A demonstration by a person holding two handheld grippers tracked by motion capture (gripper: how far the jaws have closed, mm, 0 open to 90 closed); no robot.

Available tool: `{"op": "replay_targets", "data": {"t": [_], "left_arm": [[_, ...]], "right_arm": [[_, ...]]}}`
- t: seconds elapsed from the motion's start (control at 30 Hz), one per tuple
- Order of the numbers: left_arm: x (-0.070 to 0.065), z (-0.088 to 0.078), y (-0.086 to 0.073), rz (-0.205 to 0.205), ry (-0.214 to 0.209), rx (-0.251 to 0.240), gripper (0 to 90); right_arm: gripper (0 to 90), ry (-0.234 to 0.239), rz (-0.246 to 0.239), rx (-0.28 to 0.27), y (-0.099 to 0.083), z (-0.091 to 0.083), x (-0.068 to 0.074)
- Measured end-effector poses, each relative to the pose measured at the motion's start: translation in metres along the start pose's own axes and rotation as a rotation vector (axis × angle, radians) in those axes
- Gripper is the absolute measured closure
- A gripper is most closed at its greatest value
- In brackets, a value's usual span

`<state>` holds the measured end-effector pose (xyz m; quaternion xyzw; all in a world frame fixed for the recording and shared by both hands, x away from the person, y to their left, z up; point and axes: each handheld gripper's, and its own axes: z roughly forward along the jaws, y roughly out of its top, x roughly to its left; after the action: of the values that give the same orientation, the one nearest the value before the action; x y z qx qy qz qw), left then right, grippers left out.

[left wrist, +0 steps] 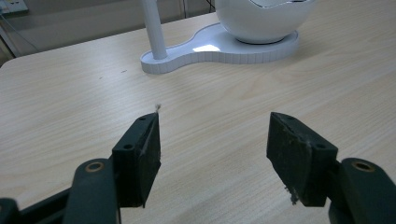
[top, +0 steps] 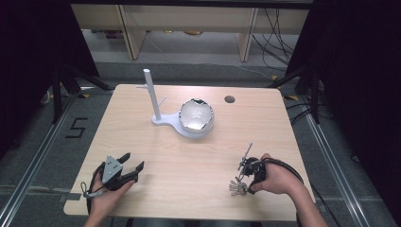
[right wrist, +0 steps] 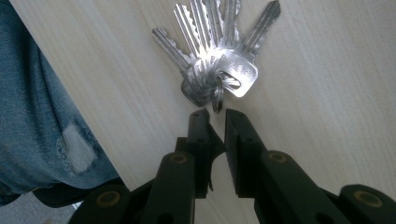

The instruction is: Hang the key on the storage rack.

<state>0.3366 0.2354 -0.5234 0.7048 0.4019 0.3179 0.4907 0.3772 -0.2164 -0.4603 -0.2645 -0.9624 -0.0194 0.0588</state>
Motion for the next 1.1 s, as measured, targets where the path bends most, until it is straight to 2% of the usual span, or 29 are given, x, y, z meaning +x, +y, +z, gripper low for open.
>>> {"op": "replay_targets", "data": {"t": [0.07,0.1,0.13,0.17,0.37,0.4,0.47,0.53,0.57,0.6,0.8,0.83,0.87,1.03,1.07,1.1], "left_arm": [[0.000,0.000,0.000,-0.001,0.000,-0.001,34.9],[0.000,0.000,0.000,-0.001,-0.001,-0.001,34.9],[0.000,0.000,0.000,0.001,-0.001,0.000,34.9],[0.000,-0.001,0.000,0.004,0.003,0.010,34.9],[0.000,0.000,0.000,0.001,0.001,0.002,34.9],[0.000,-0.001,0.000,0.001,0.000,0.001,34.9],[0.000,-0.001,0.000,0.003,0.000,0.005,34.9],[0.000,-0.001,0.000,0.006,0.002,0.006,34.9],[-0.001,-0.001,0.000,0.009,0.003,0.008,34.9],[-0.001,-0.001,0.000,0.009,0.003,0.008,34.9],[-0.002,0.000,0.000,0.014,-0.001,0.002,34.9],[-0.002,0.000,0.000,0.015,-0.001,0.003,34.9],[-0.002,0.000,0.000,0.016,0.001,0.006,34.9],[-0.002,0.000,0.000,0.019,0.000,0.002,34.9],[-0.002,0.000,0.000,0.020,0.000,0.002,34.9],[-0.002,0.000,0.000,0.020,0.000,0.002,34.8]], "right_arm": [[80.7,-0.003,0.001,0.006,0.003,0.001,0.001],[80.7,0.003,-0.020,-0.002,0.004,0.002,0.000],[80.7,-0.008,0.003,0.018,0.005,0.002,0.001],[80.8,-0.004,0.003,0.023,0.006,0.003,0.001],[85.0,0.005,-0.007,0.018,0.011,0.008,0.000],[88.2,0.006,0.000,0.032,0.011,0.008,0.000],[88.9,0.010,0.014,0.029,0.011,0.008,0.000],[89.0,0.024,-0.007,0.028,0.011,0.008,-0.002],[89.1,0.026,0.015,0.036,0.012,0.007,-0.002],[89.1,0.026,0.015,0.036,0.012,0.007,-0.002],[89.3,0.034,0.034,0.032,0.011,-0.001,-0.003],[89.4,0.023,0.052,0.028,0.011,-0.007,-0.002],[89.4,0.021,0.038,0.026,0.011,-0.009,-0.003],[89.4,0.001,0.034,0.023,0.011,-0.021,-0.003],[89.4,-0.017,0.018,0.000,0.012,-0.027,-0.003],[89.4,-0.017,0.018,0.000,0.012,-0.027,-0.003]]}}
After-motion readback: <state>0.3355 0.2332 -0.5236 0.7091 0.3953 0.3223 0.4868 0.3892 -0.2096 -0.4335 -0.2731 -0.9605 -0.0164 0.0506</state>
